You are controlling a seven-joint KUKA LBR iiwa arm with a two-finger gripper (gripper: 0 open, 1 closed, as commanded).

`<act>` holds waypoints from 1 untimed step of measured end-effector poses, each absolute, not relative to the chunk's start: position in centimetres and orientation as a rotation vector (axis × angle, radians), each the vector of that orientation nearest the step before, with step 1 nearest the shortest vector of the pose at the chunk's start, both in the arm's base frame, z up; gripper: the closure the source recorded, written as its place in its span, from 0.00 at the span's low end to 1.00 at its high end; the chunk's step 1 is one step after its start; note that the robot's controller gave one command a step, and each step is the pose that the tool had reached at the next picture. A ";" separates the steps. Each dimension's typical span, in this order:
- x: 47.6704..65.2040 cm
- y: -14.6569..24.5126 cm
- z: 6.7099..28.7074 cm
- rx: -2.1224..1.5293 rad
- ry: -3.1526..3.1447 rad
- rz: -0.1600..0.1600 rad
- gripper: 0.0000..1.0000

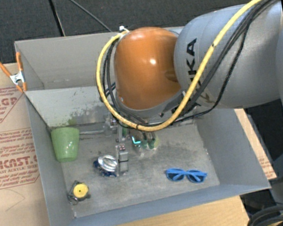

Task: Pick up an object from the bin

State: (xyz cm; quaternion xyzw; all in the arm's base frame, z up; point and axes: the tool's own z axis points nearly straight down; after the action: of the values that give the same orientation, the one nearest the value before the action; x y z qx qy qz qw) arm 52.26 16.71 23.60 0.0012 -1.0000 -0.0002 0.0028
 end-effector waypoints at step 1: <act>54.6 13.9 6.5 0.185 -3.131 0.003 0.00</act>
Offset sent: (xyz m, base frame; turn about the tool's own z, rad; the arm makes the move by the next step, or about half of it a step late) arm 0.0246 -0.0269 -0.1660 -0.1151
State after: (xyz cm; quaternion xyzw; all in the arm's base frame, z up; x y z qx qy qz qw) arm 54.58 13.93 6.49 0.0588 -0.9983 0.0008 0.0024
